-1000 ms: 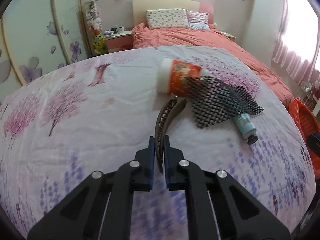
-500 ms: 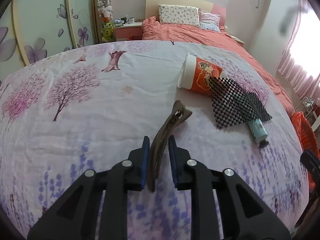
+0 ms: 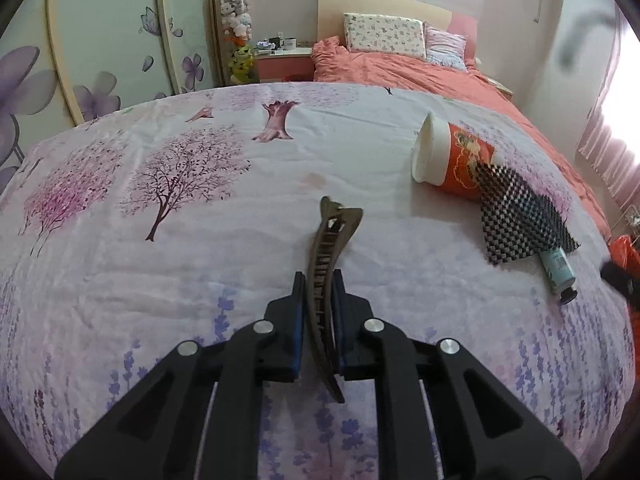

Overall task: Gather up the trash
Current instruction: 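Grasp the brown hair clip with the left gripper while the right grasps the black mesh pad, then carry the hair clip and mesh pad in both grippers over the orange basket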

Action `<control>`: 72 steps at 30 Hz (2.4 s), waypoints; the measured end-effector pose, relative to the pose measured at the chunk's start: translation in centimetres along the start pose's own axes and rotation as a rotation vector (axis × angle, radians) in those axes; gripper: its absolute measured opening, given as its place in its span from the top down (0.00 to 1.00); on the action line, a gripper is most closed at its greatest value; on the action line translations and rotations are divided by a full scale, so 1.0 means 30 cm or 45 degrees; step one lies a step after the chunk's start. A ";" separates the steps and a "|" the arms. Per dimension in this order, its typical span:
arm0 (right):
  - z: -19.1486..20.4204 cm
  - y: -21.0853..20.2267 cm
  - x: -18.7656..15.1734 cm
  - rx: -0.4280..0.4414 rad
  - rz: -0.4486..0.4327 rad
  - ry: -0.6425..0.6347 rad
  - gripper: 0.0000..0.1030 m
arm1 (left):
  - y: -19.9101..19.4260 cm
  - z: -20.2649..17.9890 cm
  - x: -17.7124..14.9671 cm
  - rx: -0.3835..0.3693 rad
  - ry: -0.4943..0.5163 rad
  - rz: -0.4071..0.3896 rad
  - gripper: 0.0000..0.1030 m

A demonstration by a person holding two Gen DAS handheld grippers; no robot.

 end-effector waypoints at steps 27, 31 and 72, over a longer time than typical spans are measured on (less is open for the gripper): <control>0.096 0.155 0.035 -0.010 0.068 -0.007 0.76 | 0.018 0.044 -0.005 -0.099 -0.079 0.013 0.86; 0.094 0.139 0.043 0.004 0.059 -0.006 0.91 | 0.015 0.039 -0.004 -0.098 -0.079 0.013 0.86; -0.156 -0.378 0.076 -0.031 -0.300 0.019 0.94 | -0.400 -0.322 0.078 -0.284 0.075 -0.198 0.87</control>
Point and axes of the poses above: each gripper's, at about its wrist camera, not at the fingertips, and y roughly the way its jaws point, z to its left, x to its top, the point moved 5 cm from there along y, roughly the way its jaws point, and after that the axes turned 10 degrees about x, right-handed, at the moved point
